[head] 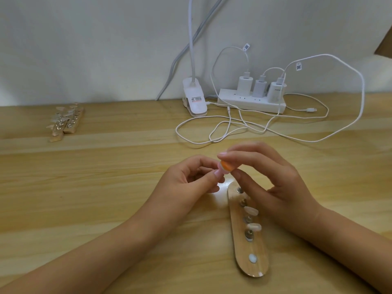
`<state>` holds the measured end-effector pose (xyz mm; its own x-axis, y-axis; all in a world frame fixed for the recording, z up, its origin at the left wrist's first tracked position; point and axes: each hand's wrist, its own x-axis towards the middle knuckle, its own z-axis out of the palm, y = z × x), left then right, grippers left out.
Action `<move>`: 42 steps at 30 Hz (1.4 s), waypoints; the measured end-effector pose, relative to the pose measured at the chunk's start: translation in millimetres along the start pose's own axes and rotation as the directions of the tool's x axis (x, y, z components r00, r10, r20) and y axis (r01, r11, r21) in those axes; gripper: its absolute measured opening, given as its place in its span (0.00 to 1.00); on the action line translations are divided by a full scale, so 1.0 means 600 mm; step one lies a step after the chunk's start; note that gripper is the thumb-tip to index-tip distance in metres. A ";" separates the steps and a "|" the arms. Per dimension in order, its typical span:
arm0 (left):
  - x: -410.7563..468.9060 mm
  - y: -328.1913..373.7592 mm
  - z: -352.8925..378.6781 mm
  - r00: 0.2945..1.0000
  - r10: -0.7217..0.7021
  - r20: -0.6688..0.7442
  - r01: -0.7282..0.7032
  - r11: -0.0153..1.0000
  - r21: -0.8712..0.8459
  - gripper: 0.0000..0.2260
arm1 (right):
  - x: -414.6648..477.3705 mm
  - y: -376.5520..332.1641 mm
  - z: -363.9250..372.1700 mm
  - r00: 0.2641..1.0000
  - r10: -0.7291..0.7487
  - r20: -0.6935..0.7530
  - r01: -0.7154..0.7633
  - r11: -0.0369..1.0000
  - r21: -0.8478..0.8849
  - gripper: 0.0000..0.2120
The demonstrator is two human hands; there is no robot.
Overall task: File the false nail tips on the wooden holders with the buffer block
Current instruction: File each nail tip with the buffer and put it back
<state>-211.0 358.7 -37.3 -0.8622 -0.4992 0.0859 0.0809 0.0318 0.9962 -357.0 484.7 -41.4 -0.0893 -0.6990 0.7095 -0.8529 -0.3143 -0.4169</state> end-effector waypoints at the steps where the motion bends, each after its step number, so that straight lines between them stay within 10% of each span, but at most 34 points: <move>1: 0.001 -0.001 -0.001 1.000 0.000 -0.002 0.000 1.000 -0.002 0.10 | 0.001 0.002 0.001 0.999 0.032 -0.007 -0.032 0.999 0.021 0.12; 19: 0.000 -0.002 0.004 0.998 0.063 -0.025 -0.062 0.998 0.018 0.06 | 0.000 0.002 0.001 1.000 0.012 0.011 -0.012 0.999 0.031 0.15; 32: 0.004 -0.010 0.001 0.997 0.071 -0.024 -0.071 0.997 -0.017 0.04 | -0.001 0.011 0.000 0.979 0.206 0.013 -0.198 0.918 0.343 0.12; 42: 0.005 -0.015 0.000 0.997 0.046 -0.058 -0.045 0.999 0.029 0.05 | 0.001 0.005 0.000 0.996 0.086 -0.003 -0.085 0.986 0.146 0.13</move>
<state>-214.7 356.9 -45.9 -0.8272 -0.5464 0.1312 0.1050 0.0790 0.9913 -359.2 483.4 -42.3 -0.1635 -0.7218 0.6725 -0.7581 -0.3442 -0.5538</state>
